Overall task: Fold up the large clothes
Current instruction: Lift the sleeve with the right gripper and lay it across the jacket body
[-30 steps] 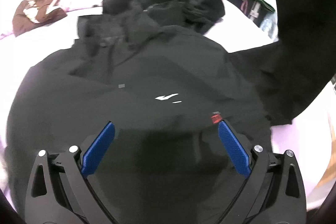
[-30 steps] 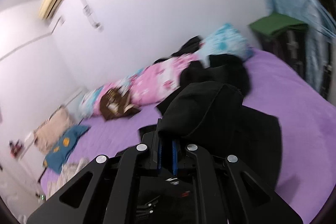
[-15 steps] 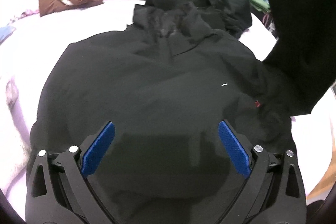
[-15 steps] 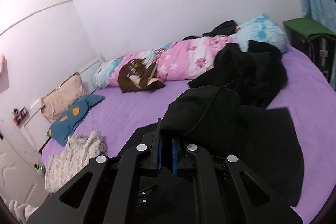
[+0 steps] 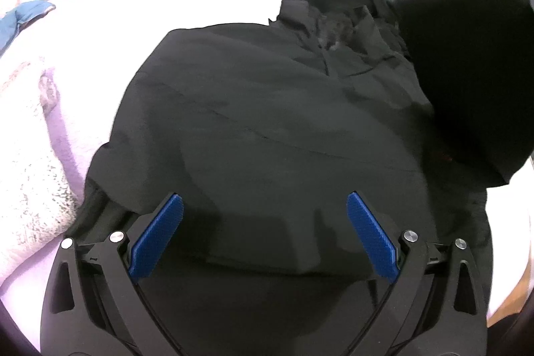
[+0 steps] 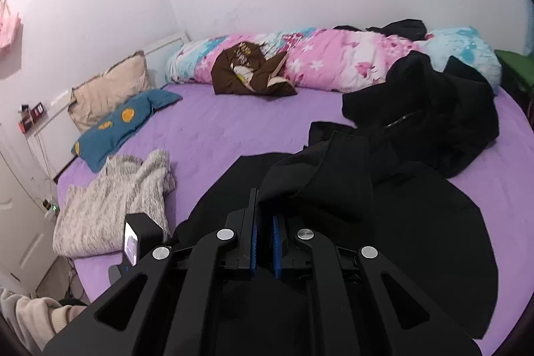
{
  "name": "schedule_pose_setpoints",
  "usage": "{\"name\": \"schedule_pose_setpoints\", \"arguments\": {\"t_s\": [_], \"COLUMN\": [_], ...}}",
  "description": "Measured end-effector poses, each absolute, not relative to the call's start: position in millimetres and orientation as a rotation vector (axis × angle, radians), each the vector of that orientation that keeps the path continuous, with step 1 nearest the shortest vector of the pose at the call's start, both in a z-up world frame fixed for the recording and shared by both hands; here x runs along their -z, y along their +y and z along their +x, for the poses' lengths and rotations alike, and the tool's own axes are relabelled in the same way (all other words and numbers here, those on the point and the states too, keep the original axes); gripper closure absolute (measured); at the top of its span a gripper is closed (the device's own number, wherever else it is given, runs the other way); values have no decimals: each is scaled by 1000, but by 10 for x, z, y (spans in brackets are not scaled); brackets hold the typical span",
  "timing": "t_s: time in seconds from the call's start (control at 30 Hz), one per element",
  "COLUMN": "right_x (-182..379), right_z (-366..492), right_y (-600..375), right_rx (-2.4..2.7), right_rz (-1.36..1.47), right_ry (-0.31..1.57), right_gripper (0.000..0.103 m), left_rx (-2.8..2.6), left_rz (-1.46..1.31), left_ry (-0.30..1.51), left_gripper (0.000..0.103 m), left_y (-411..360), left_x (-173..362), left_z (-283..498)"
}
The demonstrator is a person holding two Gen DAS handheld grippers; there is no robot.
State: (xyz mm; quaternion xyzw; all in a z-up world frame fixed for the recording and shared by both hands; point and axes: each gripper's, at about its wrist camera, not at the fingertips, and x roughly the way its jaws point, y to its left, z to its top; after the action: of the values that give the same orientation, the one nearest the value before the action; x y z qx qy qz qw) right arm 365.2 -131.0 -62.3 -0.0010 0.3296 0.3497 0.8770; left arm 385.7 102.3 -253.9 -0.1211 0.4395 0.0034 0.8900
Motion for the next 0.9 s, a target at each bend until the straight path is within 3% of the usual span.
{"name": "schedule_pose_setpoints", "arguments": {"t_s": [0.37,0.9], "right_x": [867,1651], "right_z": [3687,3671], "right_y": [-857,-262], "right_rx": [-747,-807], "right_rz": [-63,-163], "right_ry": [715,831], "right_gripper": [96,94], "left_rx": [37,74], "left_rz": [-213,-404], "left_ry": [887,890], "left_gripper": [8,7], "left_y": [1069,1343], "left_x": [2577,2498], "left_z": [3796,3739]}}
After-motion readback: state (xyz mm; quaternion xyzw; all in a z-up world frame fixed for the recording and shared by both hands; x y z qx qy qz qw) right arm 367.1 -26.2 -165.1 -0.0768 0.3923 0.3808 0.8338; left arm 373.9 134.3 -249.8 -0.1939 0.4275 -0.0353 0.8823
